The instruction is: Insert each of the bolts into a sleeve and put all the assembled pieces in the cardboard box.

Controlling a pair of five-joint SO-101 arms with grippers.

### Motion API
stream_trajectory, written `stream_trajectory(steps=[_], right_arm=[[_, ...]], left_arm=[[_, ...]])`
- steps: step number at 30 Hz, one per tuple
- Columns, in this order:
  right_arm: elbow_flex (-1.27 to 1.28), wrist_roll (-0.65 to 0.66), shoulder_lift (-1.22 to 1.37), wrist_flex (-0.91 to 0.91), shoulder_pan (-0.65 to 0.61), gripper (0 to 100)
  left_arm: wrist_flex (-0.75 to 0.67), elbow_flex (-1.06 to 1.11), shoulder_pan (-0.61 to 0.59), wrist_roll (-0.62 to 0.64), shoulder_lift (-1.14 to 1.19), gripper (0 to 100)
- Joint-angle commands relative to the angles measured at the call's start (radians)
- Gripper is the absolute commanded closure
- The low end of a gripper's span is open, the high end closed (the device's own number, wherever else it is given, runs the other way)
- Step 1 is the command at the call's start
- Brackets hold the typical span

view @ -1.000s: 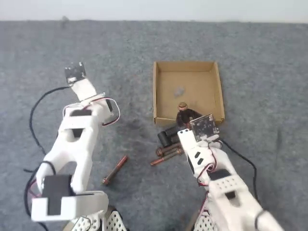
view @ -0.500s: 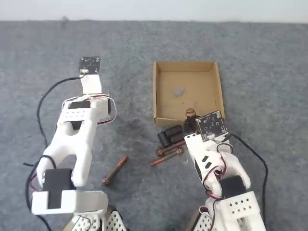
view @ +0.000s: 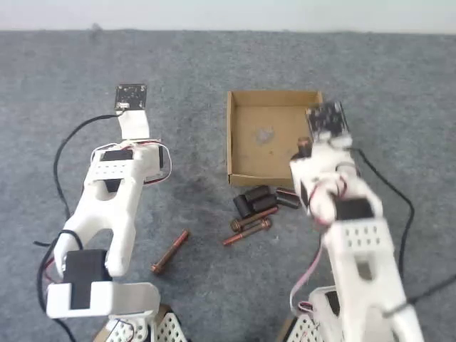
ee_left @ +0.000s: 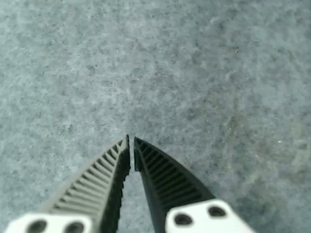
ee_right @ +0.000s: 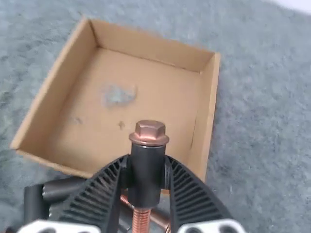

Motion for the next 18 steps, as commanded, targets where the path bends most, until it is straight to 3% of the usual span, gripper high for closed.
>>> stream_trajectory(steps=[1,12,18], right_arm=[[-0.253,0.005,0.200,0.016,0.024,99.0],[-0.850,0.012,0.837,0.171,0.038,98.9],[-1.046,0.014,1.069,0.189,0.093,98.8]], left_arm=[[0.003,-0.051,-0.005,-0.014,-0.003,99],[0.002,-0.053,-0.005,-0.015,-0.003,99],[0.002,-0.054,-0.008,-0.015,-0.003,99]])
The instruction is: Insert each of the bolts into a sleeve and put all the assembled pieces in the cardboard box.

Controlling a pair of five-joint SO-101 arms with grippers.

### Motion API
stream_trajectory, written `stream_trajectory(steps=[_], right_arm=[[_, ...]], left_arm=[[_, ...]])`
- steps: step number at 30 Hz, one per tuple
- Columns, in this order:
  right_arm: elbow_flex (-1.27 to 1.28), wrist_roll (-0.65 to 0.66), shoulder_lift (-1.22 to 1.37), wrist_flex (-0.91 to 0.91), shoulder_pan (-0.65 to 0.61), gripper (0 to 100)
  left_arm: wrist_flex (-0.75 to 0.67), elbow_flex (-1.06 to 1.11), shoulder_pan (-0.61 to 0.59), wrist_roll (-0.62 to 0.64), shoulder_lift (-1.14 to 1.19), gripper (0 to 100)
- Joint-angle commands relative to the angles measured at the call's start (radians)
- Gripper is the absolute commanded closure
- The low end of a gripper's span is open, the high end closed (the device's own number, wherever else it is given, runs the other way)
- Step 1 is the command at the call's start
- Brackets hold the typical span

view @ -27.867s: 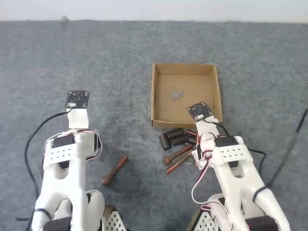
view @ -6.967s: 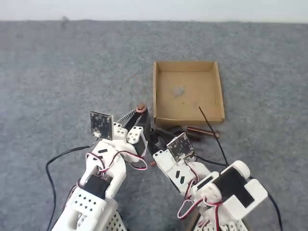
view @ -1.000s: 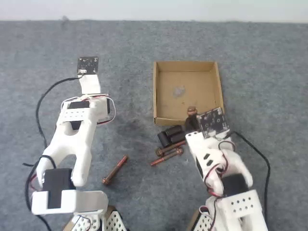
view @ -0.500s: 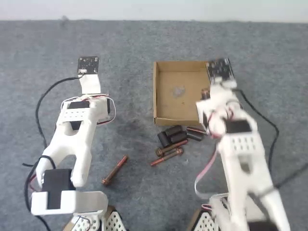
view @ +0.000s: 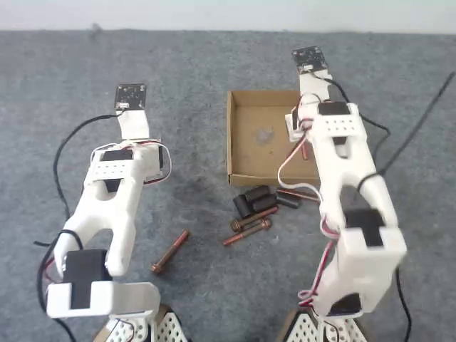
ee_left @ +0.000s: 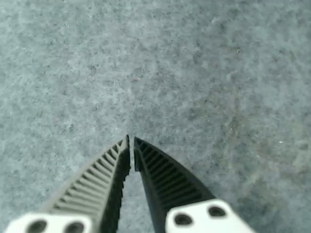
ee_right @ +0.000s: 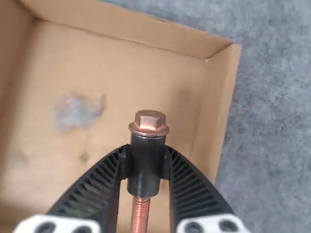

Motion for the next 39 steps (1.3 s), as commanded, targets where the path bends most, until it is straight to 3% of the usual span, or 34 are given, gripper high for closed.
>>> stream_trajectory(steps=[1,8,14,20,25,30,33,39], right_arm=[[-0.138,0.012,0.044,0.007,0.047,98.8],[-0.144,0.048,0.054,0.045,0.045,91.3],[-0.144,0.048,-0.028,0.108,0.033,91.6],[-0.138,0.046,-0.196,0.254,0.031,99.8],[-0.117,0.046,-0.291,0.426,0.031,99.1],[0.038,0.055,-0.398,0.478,0.013,99.2],[0.232,0.150,-0.513,0.466,-0.024,99.2],[0.598,0.215,-0.792,0.259,-0.088,99.2]], left_arm=[[0.002,-0.056,-0.005,-0.015,-0.003,99],[-0.021,-0.050,-0.003,-0.015,-0.003,99],[-0.023,-0.050,-0.003,-0.015,-0.003,99],[-0.025,-0.050,-0.003,-0.015,-0.003,99],[-0.025,-0.048,-0.002,-0.015,-0.003,99],[-0.025,-0.048,-0.002,-0.015,-0.003,99],[-0.025,-0.048,-0.005,-0.015,-0.003,99],[-0.025,-0.048,-0.005,-0.015,-0.003,99]])
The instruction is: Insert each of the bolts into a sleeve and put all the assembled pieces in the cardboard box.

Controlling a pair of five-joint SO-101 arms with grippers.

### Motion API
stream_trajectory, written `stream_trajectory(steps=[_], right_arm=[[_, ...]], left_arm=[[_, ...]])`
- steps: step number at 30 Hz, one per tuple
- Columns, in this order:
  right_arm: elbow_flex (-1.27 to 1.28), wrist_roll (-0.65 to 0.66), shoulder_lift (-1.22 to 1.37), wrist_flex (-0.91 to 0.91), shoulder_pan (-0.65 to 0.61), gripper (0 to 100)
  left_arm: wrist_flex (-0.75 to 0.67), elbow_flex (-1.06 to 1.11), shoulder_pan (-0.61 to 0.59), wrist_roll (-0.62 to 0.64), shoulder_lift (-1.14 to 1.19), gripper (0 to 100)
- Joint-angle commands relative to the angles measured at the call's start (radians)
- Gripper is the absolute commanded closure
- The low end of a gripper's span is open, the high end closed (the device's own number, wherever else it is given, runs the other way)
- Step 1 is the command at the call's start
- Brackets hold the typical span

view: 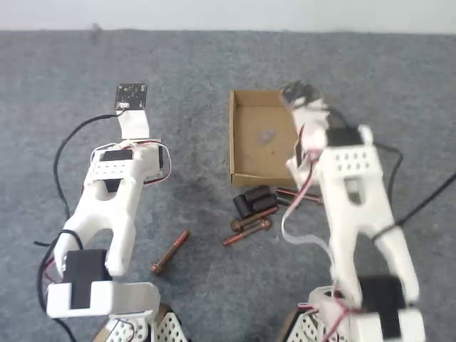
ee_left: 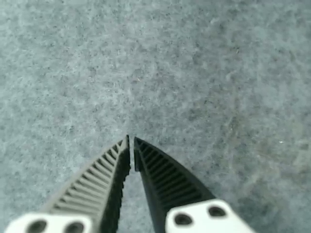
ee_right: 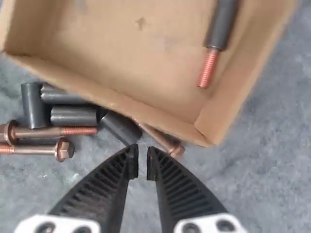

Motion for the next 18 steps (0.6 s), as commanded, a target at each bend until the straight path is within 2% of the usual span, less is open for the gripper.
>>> stream_trajectory(steps=[1,4,13,16,18], right_arm=[[0.163,0.023,-0.208,-0.110,-0.033,99.2],[0.258,0.061,-0.285,-0.120,-0.077,99.2],[0.339,0.390,-0.208,-0.162,-0.111,98.7],[0.339,0.437,-0.140,-0.208,-0.111,97.5],[0.331,0.442,-0.091,-0.232,-0.114,93.1]], left_arm=[[-0.023,-0.048,-0.005,-0.008,-0.003,99],[-0.023,-0.048,-0.005,-0.008,-0.003,99],[-0.023,-0.048,-0.005,-0.008,-0.002,99],[-0.023,-0.048,-0.005,-0.009,-0.002,99],[-0.023,-0.048,-0.005,-0.009,-0.002,99]])
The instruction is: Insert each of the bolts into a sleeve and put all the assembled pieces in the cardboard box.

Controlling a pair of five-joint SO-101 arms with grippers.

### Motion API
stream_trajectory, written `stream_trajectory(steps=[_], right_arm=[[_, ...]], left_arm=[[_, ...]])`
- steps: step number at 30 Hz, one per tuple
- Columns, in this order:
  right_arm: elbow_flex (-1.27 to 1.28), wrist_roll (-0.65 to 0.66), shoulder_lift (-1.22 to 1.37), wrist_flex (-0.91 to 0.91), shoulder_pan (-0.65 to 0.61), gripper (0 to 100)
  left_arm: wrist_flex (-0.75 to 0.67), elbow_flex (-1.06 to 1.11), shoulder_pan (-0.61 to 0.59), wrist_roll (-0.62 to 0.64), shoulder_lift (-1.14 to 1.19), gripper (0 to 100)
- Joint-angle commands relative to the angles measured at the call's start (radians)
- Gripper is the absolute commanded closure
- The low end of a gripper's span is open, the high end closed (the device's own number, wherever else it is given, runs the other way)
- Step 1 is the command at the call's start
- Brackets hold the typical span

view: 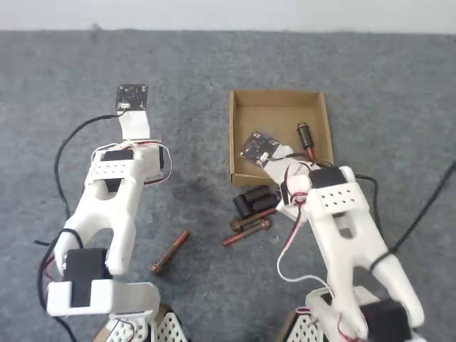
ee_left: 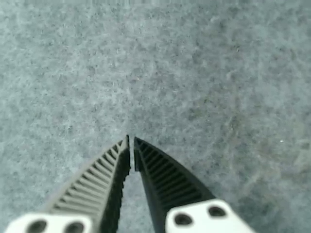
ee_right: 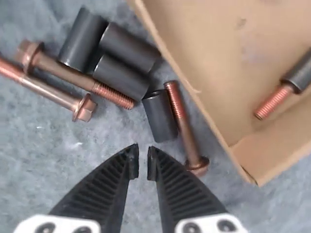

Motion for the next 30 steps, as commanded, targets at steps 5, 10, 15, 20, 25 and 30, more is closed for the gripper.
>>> stream_trajectory(steps=[5,10,15,20,25,30], right_arm=[[-0.089,0.032,0.162,-0.048,-0.010,91.0],[-0.152,0.068,0.283,-0.051,-0.007,90.4],[-0.215,0.072,0.352,-0.050,-0.007,87.2],[-0.244,0.072,0.354,-0.047,-0.019,87.0],[-0.245,0.074,0.364,-0.068,-0.025,86.8],[-0.242,0.074,0.395,-0.101,-0.022,86.8]], left_arm=[[-0.023,-0.048,-0.005,-0.009,-0.011,99],[-0.023,-0.048,-0.003,-0.009,-0.011,99],[-0.023,-0.048,-0.003,-0.009,-0.011,99],[-0.023,-0.048,-0.003,-0.009,-0.011,99],[-0.023,-0.048,-0.003,-0.009,-0.011,99],[-0.023,-0.048,-0.003,-0.009,-0.011,99]])
